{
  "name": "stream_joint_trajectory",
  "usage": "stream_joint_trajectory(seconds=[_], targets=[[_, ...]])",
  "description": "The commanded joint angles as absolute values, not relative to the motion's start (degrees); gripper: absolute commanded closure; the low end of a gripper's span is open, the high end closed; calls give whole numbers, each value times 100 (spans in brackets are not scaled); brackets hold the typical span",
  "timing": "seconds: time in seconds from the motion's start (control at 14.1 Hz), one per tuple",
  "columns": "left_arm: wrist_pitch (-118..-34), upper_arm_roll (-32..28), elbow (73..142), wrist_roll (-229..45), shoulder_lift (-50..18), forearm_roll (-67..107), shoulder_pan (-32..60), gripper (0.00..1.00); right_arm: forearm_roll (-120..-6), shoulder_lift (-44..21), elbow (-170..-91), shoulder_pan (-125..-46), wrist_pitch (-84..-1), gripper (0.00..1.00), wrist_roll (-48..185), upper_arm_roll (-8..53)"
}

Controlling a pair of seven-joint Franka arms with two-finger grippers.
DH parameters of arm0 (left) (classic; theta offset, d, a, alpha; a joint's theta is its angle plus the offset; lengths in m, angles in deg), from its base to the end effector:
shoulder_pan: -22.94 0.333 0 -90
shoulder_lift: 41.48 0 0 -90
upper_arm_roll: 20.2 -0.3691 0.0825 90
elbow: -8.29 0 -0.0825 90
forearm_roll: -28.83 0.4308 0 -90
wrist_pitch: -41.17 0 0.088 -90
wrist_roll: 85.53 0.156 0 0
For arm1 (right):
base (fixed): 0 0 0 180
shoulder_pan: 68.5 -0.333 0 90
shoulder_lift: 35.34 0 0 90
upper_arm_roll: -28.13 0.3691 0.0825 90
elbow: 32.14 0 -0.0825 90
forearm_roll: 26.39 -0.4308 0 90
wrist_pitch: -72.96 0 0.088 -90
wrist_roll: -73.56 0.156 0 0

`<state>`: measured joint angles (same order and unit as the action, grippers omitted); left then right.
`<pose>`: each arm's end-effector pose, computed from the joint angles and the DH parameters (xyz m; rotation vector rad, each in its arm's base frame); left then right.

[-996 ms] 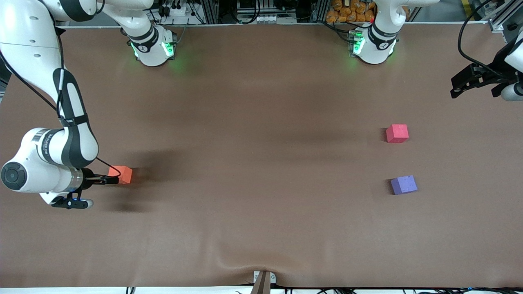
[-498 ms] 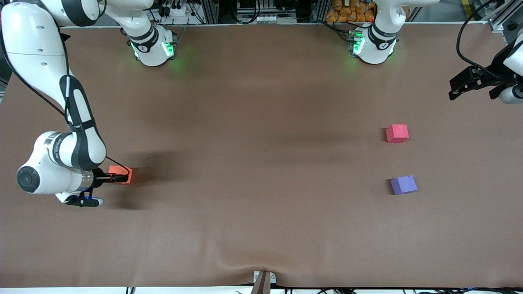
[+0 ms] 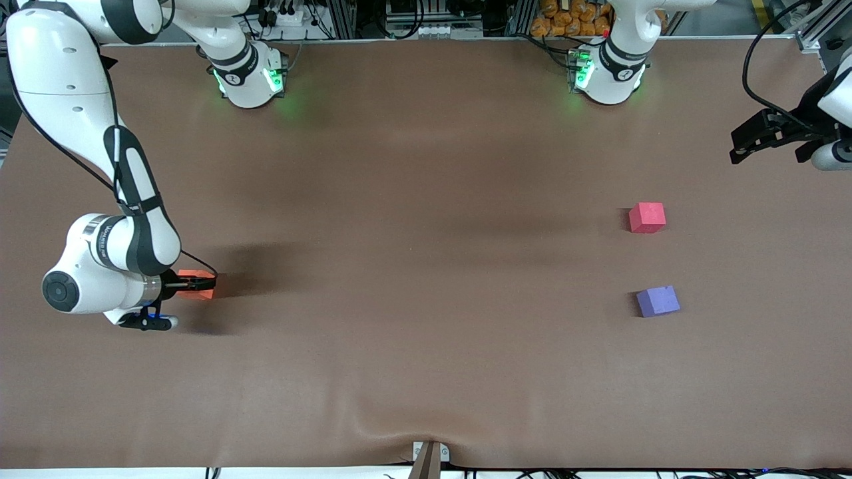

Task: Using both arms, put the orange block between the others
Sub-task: 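Reach the right gripper down to the orange cube and grasp it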

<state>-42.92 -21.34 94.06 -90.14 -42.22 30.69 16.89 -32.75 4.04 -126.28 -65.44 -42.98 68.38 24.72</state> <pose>0.5835 -0.0447 0.6653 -3.1082 0.0034 0.0213 0.7015 -0.0654 0.1546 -3.0229 0.1191 0.4540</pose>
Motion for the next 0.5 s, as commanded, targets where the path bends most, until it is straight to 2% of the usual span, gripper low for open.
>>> stream_joint_trajectory(seconds=[0.0,0.43], targets=[[-4355,-2135,9425,-8922,-4219,2962,1705,0,-3368,342,-12715,-6464,-4271,100,6723,2461],[-4443,-2135,9451,-8922,-4148,2962,1661,0,-3386,158,-12627,-6577,-4035,100,6732,2479]])
